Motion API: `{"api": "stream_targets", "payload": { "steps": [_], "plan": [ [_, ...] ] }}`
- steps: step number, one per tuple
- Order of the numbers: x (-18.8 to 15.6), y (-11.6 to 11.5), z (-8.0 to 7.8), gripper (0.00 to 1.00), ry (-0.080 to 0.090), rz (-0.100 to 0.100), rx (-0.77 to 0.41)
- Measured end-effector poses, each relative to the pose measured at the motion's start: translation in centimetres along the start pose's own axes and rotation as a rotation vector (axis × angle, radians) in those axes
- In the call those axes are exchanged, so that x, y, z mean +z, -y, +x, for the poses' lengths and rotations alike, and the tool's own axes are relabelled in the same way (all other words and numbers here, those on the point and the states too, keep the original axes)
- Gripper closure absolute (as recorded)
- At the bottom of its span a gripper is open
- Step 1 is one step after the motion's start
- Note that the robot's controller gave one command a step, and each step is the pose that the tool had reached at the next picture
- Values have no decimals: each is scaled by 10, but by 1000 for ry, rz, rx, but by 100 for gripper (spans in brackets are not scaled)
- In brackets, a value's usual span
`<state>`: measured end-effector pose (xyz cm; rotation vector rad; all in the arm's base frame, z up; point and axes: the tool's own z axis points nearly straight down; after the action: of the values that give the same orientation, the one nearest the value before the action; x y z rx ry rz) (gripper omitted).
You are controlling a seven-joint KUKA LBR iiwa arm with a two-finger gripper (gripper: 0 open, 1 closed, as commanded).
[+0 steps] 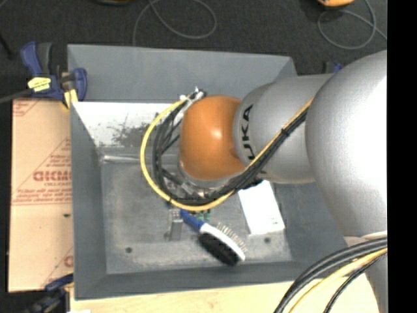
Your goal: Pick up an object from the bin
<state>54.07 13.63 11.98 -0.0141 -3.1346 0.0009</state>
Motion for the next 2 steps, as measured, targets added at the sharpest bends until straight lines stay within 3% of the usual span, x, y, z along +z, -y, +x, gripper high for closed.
{"api": "stream_targets", "payload": {
  "steps": [1,2],
  "plan": [
    [24,22,-4,0,14,-1,-11],
    [-3,27,33,0,-1,0,9]
  ]
}}
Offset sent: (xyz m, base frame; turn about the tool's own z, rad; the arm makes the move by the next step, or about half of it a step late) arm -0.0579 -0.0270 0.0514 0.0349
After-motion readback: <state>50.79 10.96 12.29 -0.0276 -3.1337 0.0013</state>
